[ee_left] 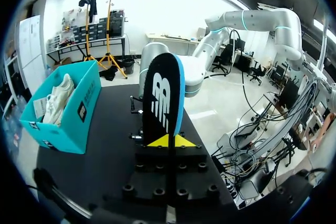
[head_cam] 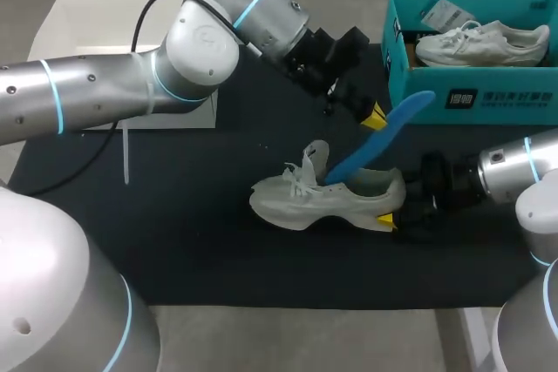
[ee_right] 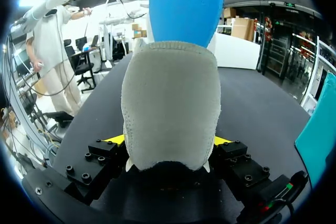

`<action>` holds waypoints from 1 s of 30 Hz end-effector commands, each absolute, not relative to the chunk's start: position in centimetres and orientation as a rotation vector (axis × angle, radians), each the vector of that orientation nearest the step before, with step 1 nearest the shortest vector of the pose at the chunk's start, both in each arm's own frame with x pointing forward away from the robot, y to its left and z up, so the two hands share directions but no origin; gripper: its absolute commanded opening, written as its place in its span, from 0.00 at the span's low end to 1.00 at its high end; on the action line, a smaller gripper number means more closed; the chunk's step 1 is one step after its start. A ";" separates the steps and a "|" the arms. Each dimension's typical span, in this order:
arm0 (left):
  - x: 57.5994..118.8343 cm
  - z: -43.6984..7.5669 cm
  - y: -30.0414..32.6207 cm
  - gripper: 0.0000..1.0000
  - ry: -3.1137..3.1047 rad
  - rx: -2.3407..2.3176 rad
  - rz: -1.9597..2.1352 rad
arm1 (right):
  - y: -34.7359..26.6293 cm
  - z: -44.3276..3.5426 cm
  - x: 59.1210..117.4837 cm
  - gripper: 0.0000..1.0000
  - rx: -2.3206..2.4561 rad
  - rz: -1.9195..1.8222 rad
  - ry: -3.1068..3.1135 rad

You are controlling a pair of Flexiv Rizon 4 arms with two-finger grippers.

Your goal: Take the shoe out of the shoebox, open the shoe tongue, remove and reinsert the insole, then place the shoe into the shoebox

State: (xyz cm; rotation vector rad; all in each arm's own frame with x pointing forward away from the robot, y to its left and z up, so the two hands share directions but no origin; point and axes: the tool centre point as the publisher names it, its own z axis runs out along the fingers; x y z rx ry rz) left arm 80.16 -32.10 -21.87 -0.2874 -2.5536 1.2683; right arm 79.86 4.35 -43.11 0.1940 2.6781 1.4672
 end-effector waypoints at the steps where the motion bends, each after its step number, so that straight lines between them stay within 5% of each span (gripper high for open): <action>1: 80.1 -21.9 -32.1 0.00 -2.553 -0.287 1.270 | 4.4 -43.4 79.8 0.00 0.196 1.464 2.677; 30: 76.1 -18.0 -29.5 0.00 -2.501 -0.210 1.378 | 4.4 -43.4 79.8 0.00 0.196 1.464 2.677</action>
